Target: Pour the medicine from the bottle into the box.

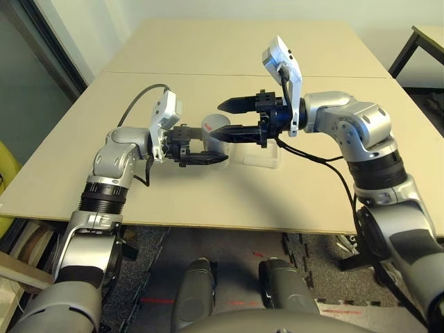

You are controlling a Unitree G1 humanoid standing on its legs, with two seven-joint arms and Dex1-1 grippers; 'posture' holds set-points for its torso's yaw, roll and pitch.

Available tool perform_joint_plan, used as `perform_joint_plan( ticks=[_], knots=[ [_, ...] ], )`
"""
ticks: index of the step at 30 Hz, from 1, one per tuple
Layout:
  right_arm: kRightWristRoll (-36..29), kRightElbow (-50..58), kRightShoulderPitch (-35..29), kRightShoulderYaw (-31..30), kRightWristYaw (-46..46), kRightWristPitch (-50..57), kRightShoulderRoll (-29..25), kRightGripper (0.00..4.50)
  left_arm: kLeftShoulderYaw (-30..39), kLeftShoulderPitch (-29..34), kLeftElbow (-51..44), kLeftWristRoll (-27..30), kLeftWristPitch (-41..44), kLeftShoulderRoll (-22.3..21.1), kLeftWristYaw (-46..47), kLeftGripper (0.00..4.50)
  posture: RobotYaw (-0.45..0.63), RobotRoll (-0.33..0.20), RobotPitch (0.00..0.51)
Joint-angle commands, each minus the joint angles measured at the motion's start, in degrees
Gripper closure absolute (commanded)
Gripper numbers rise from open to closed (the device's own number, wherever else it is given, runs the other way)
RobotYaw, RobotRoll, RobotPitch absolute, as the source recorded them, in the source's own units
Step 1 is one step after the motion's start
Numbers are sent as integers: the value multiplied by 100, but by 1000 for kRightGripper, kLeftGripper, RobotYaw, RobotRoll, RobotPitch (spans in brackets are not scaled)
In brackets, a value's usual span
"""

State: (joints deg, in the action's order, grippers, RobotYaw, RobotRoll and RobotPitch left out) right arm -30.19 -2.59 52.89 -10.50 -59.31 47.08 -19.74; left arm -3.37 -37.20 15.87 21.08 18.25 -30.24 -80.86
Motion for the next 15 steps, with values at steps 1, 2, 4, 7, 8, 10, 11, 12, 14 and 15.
perform_joint_plan(
  ticks=[1, 2, 4, 7, 8, 10, 11, 12, 14, 15],
  knots=[
    [-5, -52, 64, -51, -59, -5, 19, 0, 4, 61, -165, 69, 21, -63, 48, 1681, -54, 0, 42],
    [-8, -45, 64, -51, -58, 3, 32, 0, 4, 61, -168, 77, 15, -59, 57, 1681, -56, 0, 41],
    [-9, -47, 68, -48, -59, 9, 50, 0, 1, 51, -164, 83, 15, -54, 63, 1681, -56, 0, 41],
    [-10, -81, 74, -39, -45, 10, 91, 0, 3, 23, -147, 90, 0, -49, 57, 1681, -59, 0, 38],
    [-6, -95, 80, -39, -43, 6, 100, 0, 3, 15, -141, 91, -3, -48, 53, 1681, -59, 0, 39],
    [29, -162, 92, -56, -28, -37, 147, 0, 4, -1, -133, 93, -10, -44, 50, 1681, -59, 0, 36],
    [52, -200, 97, -65, -20, -67, 174, 0, 6, -6, -132, 96, -10, -42, 51, 1681, -59, 0, 36],
    [76, -239, 102, -74, -11, -97, 199, 0, 9, -7, -133, 100, -10, -40, 51, 1681, -58, 0, 35],
    [115, -317, 109, -83, 8, -156, 252, 0, 14, 10, -161, 114, -3, -38, 56, 1681, -57, 0, 34],
    [133, -354, 111, -90, 12, -186, 275, 0, 20, 21, -177, 126, 3, -34, 63, 1681, -57, 0, 34]
  ],
)
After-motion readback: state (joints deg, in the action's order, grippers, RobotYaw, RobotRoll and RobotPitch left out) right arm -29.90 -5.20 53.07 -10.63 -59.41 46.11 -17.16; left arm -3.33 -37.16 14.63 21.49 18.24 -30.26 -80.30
